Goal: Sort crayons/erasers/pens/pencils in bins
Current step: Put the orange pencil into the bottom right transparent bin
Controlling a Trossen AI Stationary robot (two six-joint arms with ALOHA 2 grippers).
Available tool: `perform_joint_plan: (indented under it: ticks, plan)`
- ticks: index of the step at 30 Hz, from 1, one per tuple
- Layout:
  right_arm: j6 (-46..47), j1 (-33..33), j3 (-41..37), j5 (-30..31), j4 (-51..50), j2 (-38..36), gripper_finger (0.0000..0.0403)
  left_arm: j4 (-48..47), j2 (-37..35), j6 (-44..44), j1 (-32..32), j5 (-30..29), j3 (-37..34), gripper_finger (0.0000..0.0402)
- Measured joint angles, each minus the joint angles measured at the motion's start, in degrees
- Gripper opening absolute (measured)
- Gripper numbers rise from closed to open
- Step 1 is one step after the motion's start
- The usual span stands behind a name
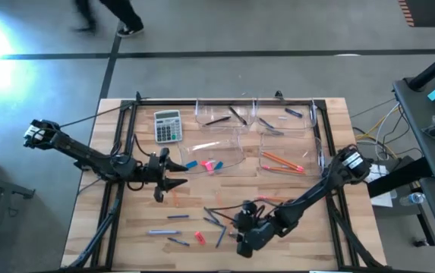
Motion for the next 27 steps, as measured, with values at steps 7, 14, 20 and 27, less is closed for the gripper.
perform_joint_plan:
  ticks: [7, 14, 20, 27]
  plan:
    - [4.9, 0.5, 0.1, 1.6, -0.1, 3.8, 0.0201, 0.1, 0.8, -0.2, 0.0, 0.0, 0.2, 0.0185]
    - [6.4, 0.3, 1.9, 2.2, -3.9, 6.7, 0.0201, 0.1, 2.1, -0.2, 0.0, 0.0, 0.5, 0.0185]
    - [9.1, 0.3, 6.2, 3.7, -13.5, 9.2, 0.0201, 0.1, 2.1, -0.2, 0.0, 0.0, 0.4, 0.0185]
    - [8.3, 0.3, 9.7, 4.2, -19.3, 10.8, 0.0201, 0.2, 2.1, -0.2, 0.0, -0.2, 0.5, 0.0185]
